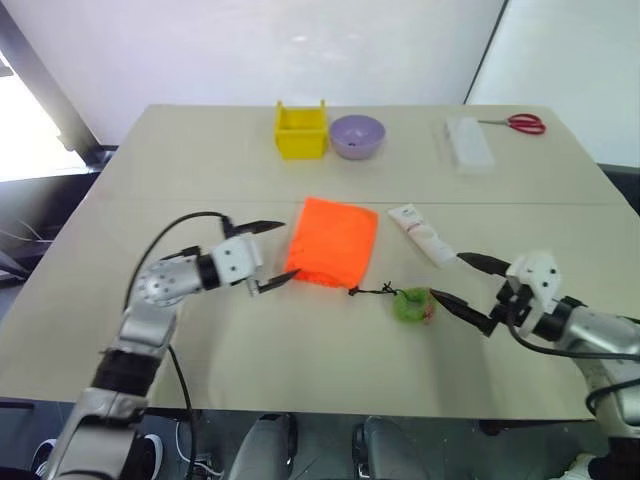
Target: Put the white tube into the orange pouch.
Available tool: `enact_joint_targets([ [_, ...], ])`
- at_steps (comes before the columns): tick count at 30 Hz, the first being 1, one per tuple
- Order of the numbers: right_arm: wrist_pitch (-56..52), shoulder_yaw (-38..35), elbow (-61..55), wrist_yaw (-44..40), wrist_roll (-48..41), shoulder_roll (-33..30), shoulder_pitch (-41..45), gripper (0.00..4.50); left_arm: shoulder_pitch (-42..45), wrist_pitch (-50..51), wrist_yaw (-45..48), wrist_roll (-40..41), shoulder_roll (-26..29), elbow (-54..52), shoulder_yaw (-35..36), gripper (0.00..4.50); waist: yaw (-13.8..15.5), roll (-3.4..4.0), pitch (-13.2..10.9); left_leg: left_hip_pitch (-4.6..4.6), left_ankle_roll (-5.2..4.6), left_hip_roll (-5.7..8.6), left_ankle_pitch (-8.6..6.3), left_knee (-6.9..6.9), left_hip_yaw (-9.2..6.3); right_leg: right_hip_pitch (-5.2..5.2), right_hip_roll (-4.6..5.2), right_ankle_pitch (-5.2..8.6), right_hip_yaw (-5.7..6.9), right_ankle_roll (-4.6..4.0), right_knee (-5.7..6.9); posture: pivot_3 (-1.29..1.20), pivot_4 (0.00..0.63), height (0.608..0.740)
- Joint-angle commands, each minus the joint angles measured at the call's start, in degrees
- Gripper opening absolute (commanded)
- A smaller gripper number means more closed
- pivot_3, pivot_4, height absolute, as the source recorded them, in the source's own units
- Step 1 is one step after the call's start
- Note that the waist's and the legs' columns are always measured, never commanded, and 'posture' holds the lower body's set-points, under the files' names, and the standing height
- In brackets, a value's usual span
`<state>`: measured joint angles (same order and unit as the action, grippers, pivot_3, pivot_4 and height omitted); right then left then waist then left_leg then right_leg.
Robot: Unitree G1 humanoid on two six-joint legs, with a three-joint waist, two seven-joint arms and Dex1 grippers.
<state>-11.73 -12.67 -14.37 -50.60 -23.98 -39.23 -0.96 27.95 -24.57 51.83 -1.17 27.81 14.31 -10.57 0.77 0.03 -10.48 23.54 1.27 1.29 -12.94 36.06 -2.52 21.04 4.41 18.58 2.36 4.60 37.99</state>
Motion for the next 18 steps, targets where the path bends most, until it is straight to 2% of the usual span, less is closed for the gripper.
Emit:
enact_joint_targets([
  [1,-0.99,-0.01,-5.41,0.24,-1.22,-0.58,-0.45,4.47,3.14,-6.27,0.05,-2.79,0.89,4.04,-1.56,4.50,-0.08,0.00,0.00,0.00,0.00,0.00,0.00,-0.02,0.04,0.03,0.00,0.00,-0.03,0.01,0.00,0.00,0.150,0.740],
  [5,1.41,1.10,-6.57,0.25,2.13,-1.17,-2.23,4.47,6.99,-9.64,0.73,-5.65,1.34,9.91,-4.00,4.50,-0.03,-0.03,-0.02,-0.01,-0.01,-0.02,0.00,0.00,0.08,0.03,-0.07,-0.01,-0.03,0.04,0.03,0.00,0.150,0.740],
  [10,1.15,0.99,-7.71,0.96,1.88,-0.81,-2.94,4.47,9.46,-11.72,-1.33,-8.29,1.53,13.68,-4.77,4.50,-0.07,-0.13,-0.08,-0.04,-0.04,-0.02,0.01,0.12,0.18,-0.02,-0.07,-0.10,-0.12,0.20,0.03,0.00,0.150,0.740],
  [18,2.00,0.98,-6.37,2.80,2.86,0.26,-2.72,4.47,12.66,-8.82,-7.67,-11.94,-2.29,17.45,-5.11,4.50,-0.03,-0.27,-0.16,-0.04,-0.07,-0.02,0.03,0.12,0.28,0.00,-0.07,-0.12,-0.19,0.24,0.03,0.00,0.150,0.740],
])
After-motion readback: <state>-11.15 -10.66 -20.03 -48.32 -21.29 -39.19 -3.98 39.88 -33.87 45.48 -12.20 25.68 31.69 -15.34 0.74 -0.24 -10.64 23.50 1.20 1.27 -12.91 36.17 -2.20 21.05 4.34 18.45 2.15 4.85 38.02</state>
